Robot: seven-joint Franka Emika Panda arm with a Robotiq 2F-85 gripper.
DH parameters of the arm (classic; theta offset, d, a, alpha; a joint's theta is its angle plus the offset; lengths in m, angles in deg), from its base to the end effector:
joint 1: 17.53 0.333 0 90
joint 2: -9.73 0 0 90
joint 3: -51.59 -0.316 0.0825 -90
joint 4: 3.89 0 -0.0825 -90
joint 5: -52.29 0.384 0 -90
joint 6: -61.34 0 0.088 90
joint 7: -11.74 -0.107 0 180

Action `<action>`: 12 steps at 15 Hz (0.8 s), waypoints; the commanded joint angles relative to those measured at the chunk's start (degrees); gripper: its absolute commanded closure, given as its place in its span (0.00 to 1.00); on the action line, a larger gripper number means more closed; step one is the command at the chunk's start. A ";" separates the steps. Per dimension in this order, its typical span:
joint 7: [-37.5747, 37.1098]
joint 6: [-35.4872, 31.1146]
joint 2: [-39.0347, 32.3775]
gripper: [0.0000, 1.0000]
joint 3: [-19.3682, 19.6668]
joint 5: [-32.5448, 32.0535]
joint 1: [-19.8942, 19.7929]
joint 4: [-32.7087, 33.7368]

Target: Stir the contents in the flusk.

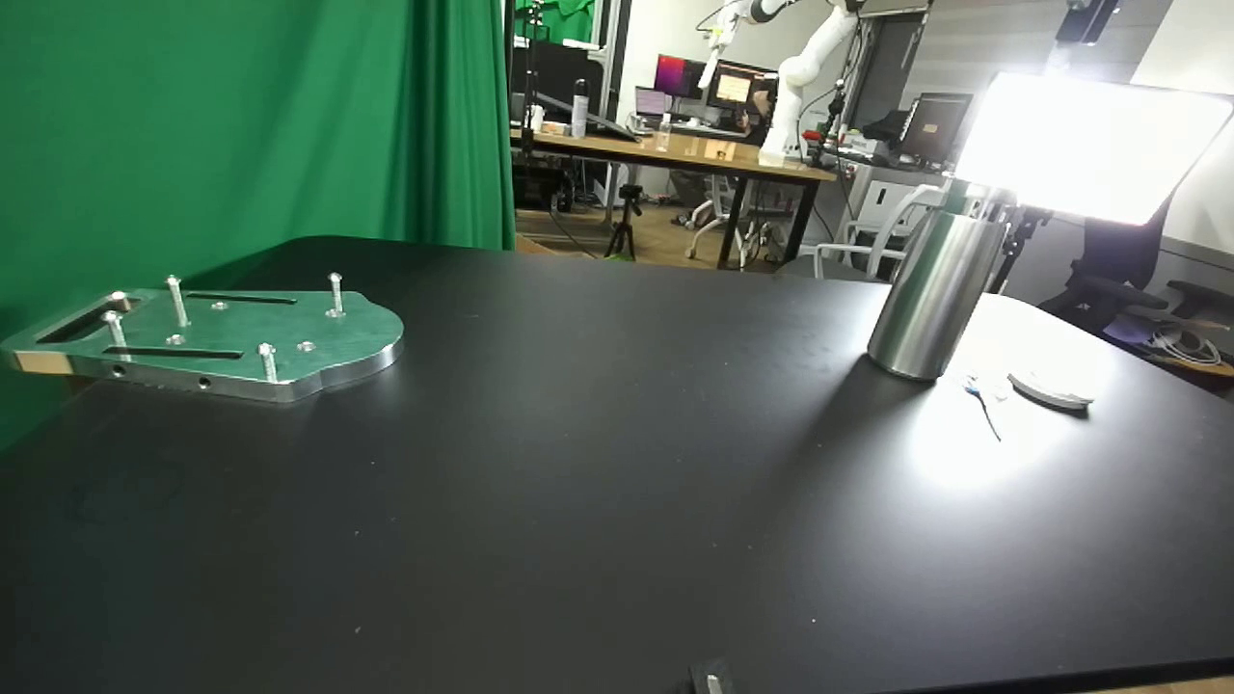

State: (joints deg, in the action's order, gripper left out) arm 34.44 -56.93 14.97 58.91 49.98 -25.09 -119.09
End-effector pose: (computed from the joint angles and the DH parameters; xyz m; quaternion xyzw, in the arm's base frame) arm 0.5258 -0.1437 0.5081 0.9944 0.0761 0.0642 0.0351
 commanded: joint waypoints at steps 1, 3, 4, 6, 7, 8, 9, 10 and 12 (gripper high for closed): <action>0.11 1.54 1.58 0.96 0.21 -0.23 0.66 1.19; 0.40 2.57 1.11 0.96 0.39 0.08 0.77 1.55; 0.46 3.32 0.58 0.96 0.46 0.15 0.76 1.76; 0.25 4.33 -0.62 0.96 0.53 0.12 0.67 1.88; 0.30 4.97 -1.33 0.96 0.56 0.31 0.63 1.83; 0.25 5.40 -1.99 0.96 0.54 0.27 0.60 1.73; 0.23 5.87 -2.70 0.96 0.50 0.24 0.55 1.74; 0.11 6.07 -3.59 0.96 0.46 0.11 0.48 1.66; 0.25 6.55 -5.22 0.96 0.40 0.30 0.30 1.38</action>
State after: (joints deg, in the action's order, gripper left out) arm 34.48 -52.36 12.11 59.03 50.00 -24.79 -118.86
